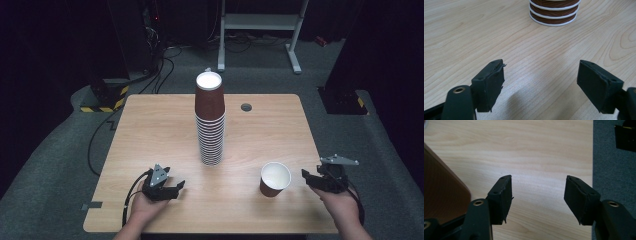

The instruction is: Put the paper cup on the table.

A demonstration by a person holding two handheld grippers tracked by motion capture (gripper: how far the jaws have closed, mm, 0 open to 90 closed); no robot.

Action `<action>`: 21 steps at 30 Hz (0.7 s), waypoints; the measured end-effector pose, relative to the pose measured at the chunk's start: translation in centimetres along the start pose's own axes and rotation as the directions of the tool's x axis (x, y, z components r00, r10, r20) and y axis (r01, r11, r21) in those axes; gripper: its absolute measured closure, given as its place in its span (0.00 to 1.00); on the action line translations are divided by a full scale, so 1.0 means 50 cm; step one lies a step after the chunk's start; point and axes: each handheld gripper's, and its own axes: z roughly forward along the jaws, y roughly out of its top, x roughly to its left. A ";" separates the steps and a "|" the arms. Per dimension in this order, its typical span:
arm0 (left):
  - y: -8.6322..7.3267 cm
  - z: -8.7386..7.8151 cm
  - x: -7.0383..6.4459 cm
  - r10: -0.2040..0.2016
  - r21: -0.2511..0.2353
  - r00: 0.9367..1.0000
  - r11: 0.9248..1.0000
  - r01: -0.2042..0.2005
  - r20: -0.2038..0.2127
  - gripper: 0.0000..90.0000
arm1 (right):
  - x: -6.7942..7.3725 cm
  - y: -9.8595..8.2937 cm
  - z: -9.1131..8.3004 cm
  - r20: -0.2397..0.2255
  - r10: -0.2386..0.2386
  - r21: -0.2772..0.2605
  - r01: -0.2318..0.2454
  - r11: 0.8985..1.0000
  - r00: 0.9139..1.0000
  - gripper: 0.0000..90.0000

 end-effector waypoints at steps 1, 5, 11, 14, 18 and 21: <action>0.000 0.001 0.000 -0.004 0.001 1.000 1.000 0.004 -0.003 0.25 | -0.001 -0.013 0.011 0.002 0.002 -0.006 -0.002 1.000 1.000 0.41; 0.002 0.003 0.000 0.000 0.018 1.000 1.000 0.000 -0.008 0.24 | 0.005 -0.055 0.048 0.003 0.013 -0.017 -0.013 1.000 1.000 0.35; 0.004 0.009 -0.001 0.007 0.043 1.000 0.999 -0.006 -0.015 0.25 | 0.035 -0.099 0.082 0.021 -0.002 -0.052 0.003 0.999 1.000 0.28; 0.006 0.011 -0.002 0.009 0.050 1.000 0.999 -0.008 -0.014 0.25 | 0.040 -0.099 0.084 0.028 0.003 -0.062 -0.001 0.998 1.000 0.29; 0.009 0.020 -0.002 0.012 0.086 1.000 0.996 -0.011 -0.008 0.25 | 0.039 -0.094 0.089 0.029 0.016 -0.063 -0.015 0.998 0.999 0.31; 0.010 0.021 -0.005 0.021 0.094 1.000 0.995 -0.019 -0.016 0.25 | 0.058 -0.094 0.088 0.096 -0.011 -0.078 0.018 0.997 0.995 0.30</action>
